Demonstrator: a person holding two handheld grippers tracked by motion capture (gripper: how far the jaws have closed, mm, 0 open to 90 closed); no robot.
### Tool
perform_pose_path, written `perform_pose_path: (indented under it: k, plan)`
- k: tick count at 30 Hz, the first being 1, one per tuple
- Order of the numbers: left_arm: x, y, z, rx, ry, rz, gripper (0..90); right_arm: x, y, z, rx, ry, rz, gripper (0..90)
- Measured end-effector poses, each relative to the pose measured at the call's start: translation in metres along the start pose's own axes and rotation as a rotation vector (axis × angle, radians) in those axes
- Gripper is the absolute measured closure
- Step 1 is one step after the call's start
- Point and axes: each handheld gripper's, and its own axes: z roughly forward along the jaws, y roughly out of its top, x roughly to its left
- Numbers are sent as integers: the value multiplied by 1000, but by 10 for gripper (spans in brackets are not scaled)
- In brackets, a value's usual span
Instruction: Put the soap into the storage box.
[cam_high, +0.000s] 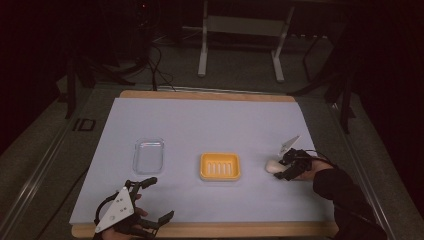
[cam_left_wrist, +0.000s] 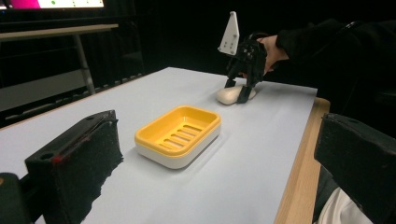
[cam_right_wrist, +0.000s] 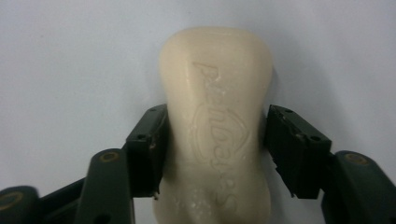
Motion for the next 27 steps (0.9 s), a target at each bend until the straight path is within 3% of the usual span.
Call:
perform_pose_path:
  k: [2, 6, 12, 27]
  plan:
    - [0, 0, 0, 1, 0, 1, 7, 2, 2, -1, 17, 1, 5, 488]
    - [0, 0, 0, 3, -1, 2, 7, 4, 9, 0, 57, -8, 43, 494]
    - [0, 0, 0, 2, 2, 0, 7, 0, 9, -2, 67, 6, 51, 496]
    - [0, 0, 1, 5, -1, 1, 7, -3, 11, -27, 3, 42, 23, 496]
